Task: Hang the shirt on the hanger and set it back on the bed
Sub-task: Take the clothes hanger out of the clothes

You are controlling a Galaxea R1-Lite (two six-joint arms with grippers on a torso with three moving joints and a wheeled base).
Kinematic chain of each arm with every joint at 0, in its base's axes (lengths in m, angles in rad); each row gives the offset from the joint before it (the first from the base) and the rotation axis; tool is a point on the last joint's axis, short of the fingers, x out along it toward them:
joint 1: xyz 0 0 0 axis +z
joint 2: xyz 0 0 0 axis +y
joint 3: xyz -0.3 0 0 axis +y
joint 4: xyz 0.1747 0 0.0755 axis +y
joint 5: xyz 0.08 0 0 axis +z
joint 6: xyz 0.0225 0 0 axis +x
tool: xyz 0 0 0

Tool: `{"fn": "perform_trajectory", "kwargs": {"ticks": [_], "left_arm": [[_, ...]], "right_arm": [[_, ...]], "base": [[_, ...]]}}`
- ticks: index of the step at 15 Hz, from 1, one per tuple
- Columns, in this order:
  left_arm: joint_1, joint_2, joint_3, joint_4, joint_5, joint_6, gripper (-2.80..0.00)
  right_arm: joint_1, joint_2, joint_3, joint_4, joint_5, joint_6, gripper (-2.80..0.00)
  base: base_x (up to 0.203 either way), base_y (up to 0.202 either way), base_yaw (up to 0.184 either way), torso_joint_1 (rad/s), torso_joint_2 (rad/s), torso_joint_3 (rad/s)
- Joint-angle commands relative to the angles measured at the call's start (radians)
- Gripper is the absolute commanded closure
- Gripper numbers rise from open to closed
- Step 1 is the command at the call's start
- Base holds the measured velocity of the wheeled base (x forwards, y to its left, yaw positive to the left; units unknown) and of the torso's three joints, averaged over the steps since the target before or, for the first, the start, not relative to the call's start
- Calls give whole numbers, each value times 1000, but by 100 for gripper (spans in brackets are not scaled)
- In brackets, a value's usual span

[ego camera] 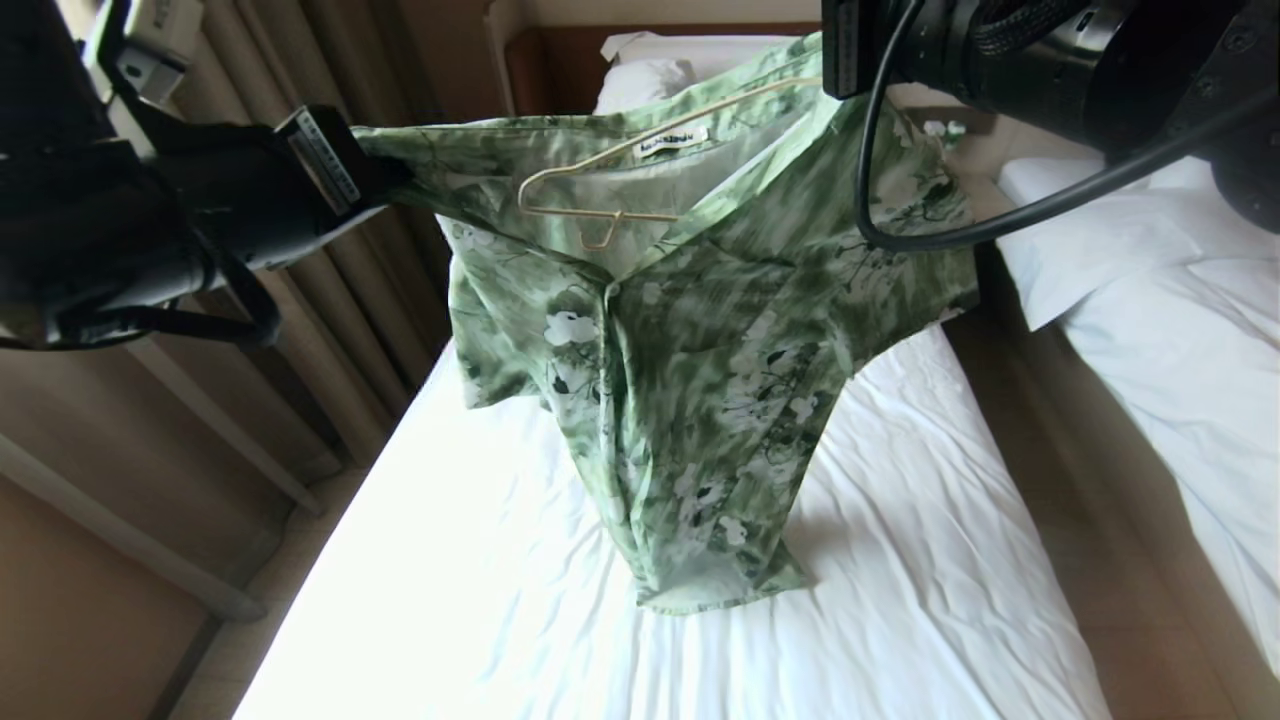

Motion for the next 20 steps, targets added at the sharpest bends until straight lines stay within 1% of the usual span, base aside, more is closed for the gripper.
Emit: {"fn": "perform_trajectory", "kwargs": {"ticks": [1, 4, 7, 8, 11, 13, 14, 15, 16, 17, 18, 19, 20], "left_arm": [[-16, 80, -1, -6, -4, -7, 0], [-24, 117, 10, -31, -4, -10, 0], [-22, 85, 57, -35, -5, -2, 0], [-18, 77, 67, -40, -14, -3, -280], [3, 61, 102, -40, -17, -5, -280], [23, 26, 152, -40, -19, -6, -280], [47, 3, 197, -40, -29, -6, -280], [79, -31, 256, -44, -51, -7, -164], [139, -75, 312, -53, -88, -7, 0], [203, -122, 372, -61, -123, -7, 0], [292, -173, 431, -67, -162, -5, 0], [389, -217, 481, -70, -205, -3, 0], [495, -250, 516, -70, -247, 0, 0]], "right_arm": [[-12, 17, 0, -3, -1, 0, 0], [-11, 40, 0, -5, 0, 1, 0], [-7, 61, 2, -5, -1, 3, 0], [-7, 62, 2, -5, -1, 3, 0], [-6, 68, 10, -5, -2, 2, 0], [-10, 69, 25, -5, -3, 4, 0], [-10, 73, 34, -7, -2, 6, 0], [-10, 90, 40, -18, -5, 17, 0], [-10, 106, 45, -39, -15, 34, 0], [-10, 125, 48, -48, -20, 47, 0], [-10, 146, 61, -58, -25, 83, 0], [-9, 162, 79, -74, -29, 130, 0], [-9, 184, 94, -93, -31, 202, 0]], "base": [[0, 0, 0, 0, 0, 0], [0, 0, 0, 0, 0, 0], [0, 0, 0, 0, 0, 0], [0, 0, 0, 0, 0, 0], [0, 0, 0, 0, 0, 0], [0, 0, 0, 0, 0, 0], [0, 0, 0, 0, 0, 0], [0, 0, 0, 0, 0, 0], [0, 0, 0, 0, 0, 0], [0, 0, 0, 0, 0, 0], [0, 0, 0, 0, 0, 0], [0, 0, 0, 0, 0, 0], [0, 0, 0, 0, 0, 0]]}}
